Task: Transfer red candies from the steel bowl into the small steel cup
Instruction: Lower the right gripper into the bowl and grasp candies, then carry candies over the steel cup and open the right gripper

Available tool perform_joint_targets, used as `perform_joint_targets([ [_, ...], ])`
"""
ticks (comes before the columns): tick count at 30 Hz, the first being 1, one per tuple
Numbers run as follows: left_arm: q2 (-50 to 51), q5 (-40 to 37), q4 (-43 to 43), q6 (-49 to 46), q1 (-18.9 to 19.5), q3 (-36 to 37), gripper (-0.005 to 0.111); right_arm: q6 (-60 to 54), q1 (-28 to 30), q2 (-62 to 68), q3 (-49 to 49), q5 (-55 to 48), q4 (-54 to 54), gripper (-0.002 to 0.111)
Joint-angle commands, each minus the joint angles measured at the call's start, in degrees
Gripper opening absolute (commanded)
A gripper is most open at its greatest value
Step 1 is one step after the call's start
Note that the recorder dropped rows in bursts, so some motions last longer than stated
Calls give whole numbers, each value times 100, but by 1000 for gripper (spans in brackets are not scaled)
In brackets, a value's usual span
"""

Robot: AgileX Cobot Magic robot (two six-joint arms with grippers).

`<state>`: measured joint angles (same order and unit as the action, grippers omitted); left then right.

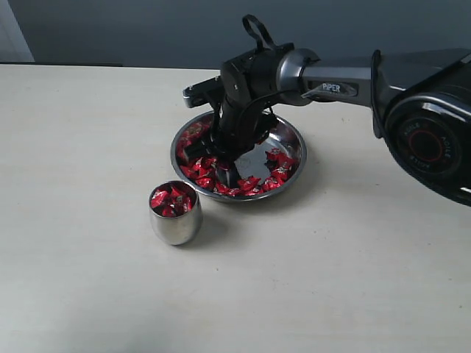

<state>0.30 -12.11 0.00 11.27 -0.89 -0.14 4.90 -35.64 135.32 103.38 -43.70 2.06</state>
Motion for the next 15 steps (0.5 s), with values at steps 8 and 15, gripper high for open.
perform_joint_targets([
  [8,-30,43,0,18,-37,14,0,-145,21,-976,-22,-630,-139,-1],
  [15,-30,43,0,18,-37,14,0,-1385,-397,-1492,-22,-1326,-1165,-1],
])
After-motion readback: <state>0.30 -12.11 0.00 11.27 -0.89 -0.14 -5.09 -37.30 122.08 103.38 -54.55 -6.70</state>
